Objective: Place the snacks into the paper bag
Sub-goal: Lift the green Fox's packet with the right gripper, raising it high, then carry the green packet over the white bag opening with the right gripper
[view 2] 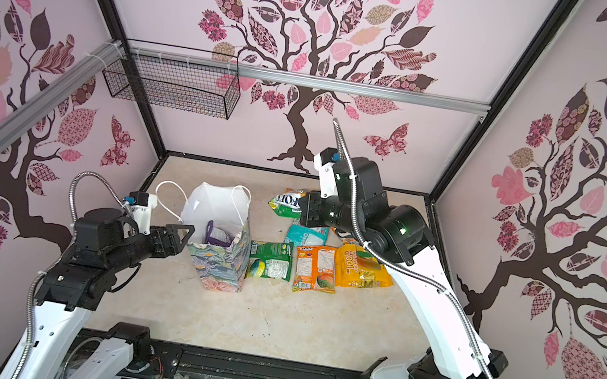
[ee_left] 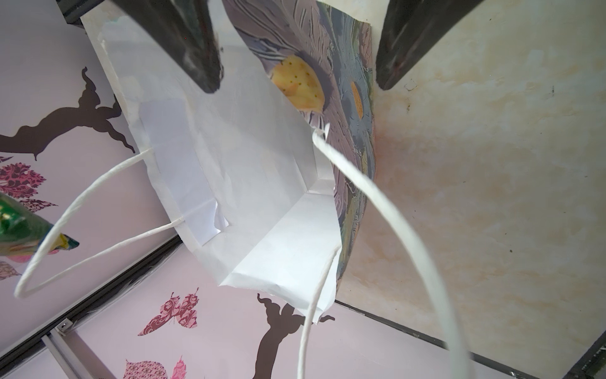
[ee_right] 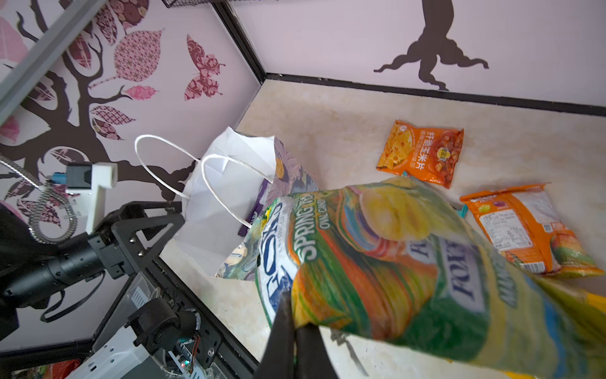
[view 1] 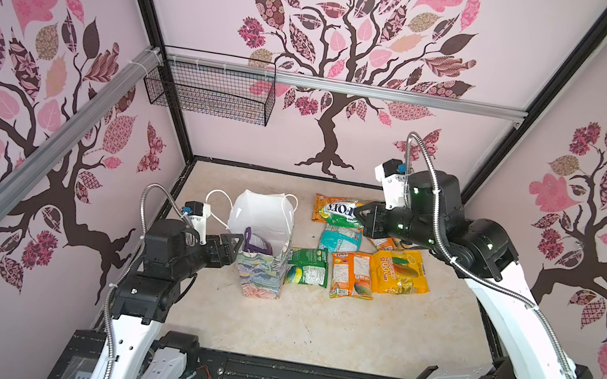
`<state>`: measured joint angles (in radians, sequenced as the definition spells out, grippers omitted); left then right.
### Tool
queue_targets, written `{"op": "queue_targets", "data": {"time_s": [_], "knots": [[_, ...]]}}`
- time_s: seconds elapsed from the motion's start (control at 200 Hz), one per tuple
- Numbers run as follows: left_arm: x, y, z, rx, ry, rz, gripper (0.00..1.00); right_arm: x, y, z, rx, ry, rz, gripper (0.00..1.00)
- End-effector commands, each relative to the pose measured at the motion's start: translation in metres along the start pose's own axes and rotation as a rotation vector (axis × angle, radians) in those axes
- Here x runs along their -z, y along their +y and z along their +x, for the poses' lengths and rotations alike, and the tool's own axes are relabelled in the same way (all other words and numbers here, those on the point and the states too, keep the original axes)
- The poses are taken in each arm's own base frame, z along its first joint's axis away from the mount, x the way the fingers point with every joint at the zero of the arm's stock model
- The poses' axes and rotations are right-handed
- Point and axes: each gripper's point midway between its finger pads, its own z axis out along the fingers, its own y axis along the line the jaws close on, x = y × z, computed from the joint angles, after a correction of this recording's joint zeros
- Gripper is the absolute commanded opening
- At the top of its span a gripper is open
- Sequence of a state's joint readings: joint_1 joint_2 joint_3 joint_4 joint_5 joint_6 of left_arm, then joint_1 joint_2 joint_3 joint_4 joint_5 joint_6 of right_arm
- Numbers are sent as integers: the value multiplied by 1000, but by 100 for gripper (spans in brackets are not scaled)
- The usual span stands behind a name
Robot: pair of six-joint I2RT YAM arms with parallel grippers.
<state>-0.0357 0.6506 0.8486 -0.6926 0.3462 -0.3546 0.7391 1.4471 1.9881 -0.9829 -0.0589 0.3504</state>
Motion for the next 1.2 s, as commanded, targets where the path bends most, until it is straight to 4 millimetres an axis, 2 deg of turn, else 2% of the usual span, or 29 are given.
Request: {"op": "queue_targets", "data": {"time_s": [0.0,0.16,0.405,0.61,0.73,0.805,0.96,1.045,1.195], "knots": [[-3,-4,3,-13,3,31,78,8,27,-31,74,-91,-76,0],[-5,-6,4,-13,15,47,77,9,61,-55,125,-148,-145,0],[-6,-7,5,-14,21,55,73,-2,116,-80,214,-237,-246,0],[-7,-9,6,-15,29,70,68,-19,151,-89,270,-314,-324,0],[-7,-10,5,-16,30,75,67,-37,173,-77,303,-293,-374,0],[-7,-10,5,-17,26,73,67,-49,179,-67,317,-259,-377,0],[-7,-8,6,-14,32,64,67,-73,174,-42,365,-179,-301,0],[-8,-8,7,-14,36,68,67,-88,172,-19,431,-113,-250,0],[-9,-8,8,-11,40,67,68,-106,156,5,478,-30,-131,0]]}}
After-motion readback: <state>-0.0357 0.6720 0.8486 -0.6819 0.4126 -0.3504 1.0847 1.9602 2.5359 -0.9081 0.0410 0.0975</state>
